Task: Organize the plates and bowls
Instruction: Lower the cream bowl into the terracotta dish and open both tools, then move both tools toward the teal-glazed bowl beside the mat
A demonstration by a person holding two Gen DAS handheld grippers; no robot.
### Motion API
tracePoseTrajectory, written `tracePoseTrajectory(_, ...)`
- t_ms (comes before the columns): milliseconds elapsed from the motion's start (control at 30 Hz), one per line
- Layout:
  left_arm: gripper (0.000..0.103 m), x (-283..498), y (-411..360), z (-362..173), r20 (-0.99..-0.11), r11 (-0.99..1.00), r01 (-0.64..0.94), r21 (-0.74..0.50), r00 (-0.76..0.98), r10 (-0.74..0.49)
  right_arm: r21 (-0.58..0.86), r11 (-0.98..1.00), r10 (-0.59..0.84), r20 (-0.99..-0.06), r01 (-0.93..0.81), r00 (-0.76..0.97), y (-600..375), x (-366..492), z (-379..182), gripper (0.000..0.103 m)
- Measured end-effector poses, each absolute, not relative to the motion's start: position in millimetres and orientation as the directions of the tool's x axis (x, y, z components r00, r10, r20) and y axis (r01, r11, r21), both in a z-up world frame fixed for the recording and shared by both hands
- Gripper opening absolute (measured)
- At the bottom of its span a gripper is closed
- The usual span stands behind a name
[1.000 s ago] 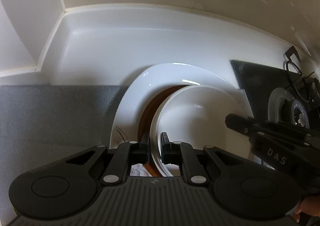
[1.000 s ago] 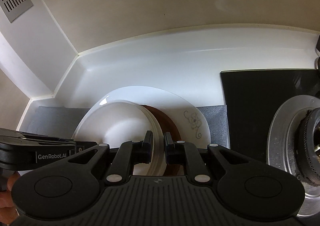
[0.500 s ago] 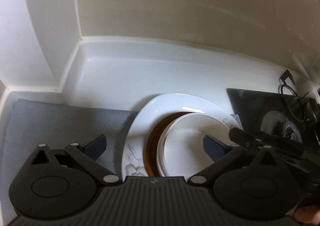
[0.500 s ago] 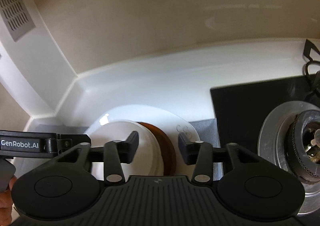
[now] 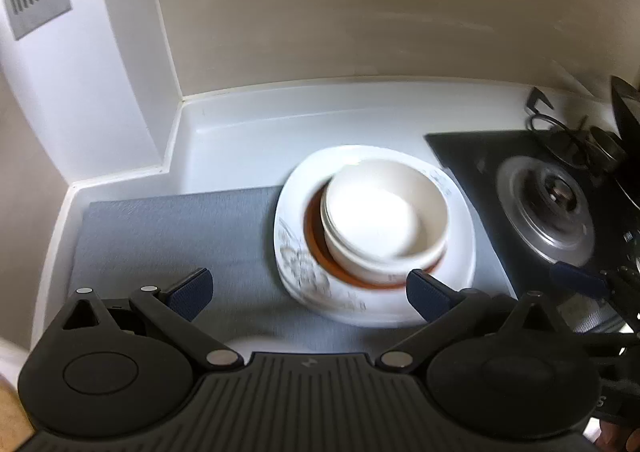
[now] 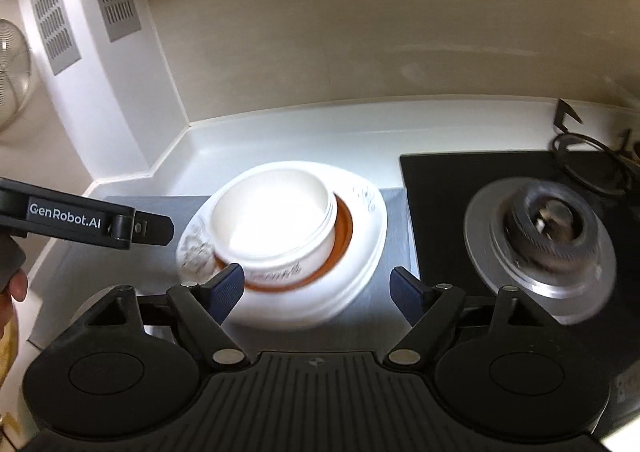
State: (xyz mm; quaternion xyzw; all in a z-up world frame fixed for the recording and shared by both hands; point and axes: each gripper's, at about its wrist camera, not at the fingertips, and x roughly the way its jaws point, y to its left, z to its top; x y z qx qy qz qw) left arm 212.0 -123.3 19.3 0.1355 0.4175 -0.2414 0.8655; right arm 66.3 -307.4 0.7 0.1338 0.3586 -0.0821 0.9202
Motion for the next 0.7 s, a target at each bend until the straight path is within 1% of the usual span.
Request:
tracePoseTrajectory(267,0.103,144.8,-82.2,25.9,-0.766,0.844,0.536,0.025,0.553,-0.329,0.192,0.943,-0.091,-0.635,0.271,0.767,-266.8,5.6,24.0,0.083)
tracePoseTrajectory(367,0.103,122.9,-65.9,25.2,-0.756,0.855,0.518,0.031,0.572,-0.319,0.169,0.952,-0.099,-0.623,0.257,0.776,-253.5,-14.1,30.6,0.087)
tracePoseTrajectory(467,0.103,106.1,-53.6,27.0,-0.739,0.870,0.491,0.040,0.601,-0.305,0.132,0.963,-0.109,-0.609,0.236,0.786,-246.8,-26.7,37.8,0.089)
tracePoseTrajectory(700,0.103,87.3,-38.0,31.4,-0.720,0.881,0.472,0.038,0.625,-0.303,0.115,0.972,-0.097,-0.604,0.207,0.791,-239.6,-37.9,43.7,0.089)
